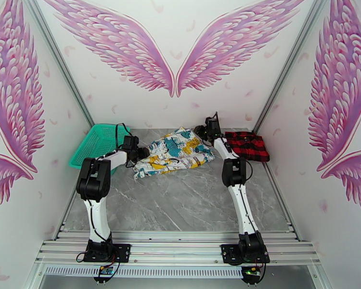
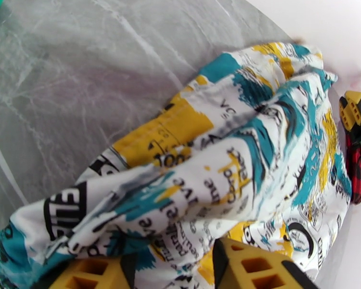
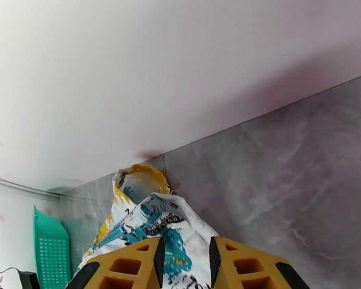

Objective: Fold and stack the mixed laundry pile

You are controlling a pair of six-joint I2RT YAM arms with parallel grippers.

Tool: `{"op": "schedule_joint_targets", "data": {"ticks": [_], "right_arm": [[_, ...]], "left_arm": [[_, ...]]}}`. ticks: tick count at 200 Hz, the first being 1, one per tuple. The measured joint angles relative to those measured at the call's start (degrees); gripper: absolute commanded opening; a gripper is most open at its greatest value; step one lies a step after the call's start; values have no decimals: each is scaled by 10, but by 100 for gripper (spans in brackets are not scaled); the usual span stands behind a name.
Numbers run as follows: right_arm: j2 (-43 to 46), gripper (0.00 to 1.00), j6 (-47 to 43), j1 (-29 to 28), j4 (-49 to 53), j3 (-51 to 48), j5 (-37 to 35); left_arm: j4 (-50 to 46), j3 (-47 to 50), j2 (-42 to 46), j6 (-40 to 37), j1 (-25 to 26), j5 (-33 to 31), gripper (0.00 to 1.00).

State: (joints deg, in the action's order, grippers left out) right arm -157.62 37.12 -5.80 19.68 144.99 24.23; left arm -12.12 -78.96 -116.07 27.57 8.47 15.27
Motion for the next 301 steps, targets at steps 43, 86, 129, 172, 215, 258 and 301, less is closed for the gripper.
{"op": "schedule_joint_targets", "data": {"ticks": [43, 86, 129, 172, 215, 258, 301], "right_arm": [[254, 58, -148, -37, -3, -268, 13], [413, 69, -364, -178, -75, -515, 11], [420, 69, -594, -301, -141, -645, 27], [417, 71, -749, -326, -218, -682, 38], [384, 70, -830, -362, -267, -662, 32], [315, 66, -865, -382, -252, -585, 23], [270, 49, -878, -382, -238, -539, -7]], "left_arm": [[-55, 61, 183, -15, 3, -14, 62], [-65, 204, 286, -11, -25, -5, 64], [-73, 301, 290, 12, -32, 10, 64], [-48, 325, 314, 31, -61, 28, 66], [-31, 356, 342, 46, -79, 42, 70], [-22, 379, 361, 57, -91, 52, 72], [-7, 384, 362, 64, -96, 61, 74]]}}
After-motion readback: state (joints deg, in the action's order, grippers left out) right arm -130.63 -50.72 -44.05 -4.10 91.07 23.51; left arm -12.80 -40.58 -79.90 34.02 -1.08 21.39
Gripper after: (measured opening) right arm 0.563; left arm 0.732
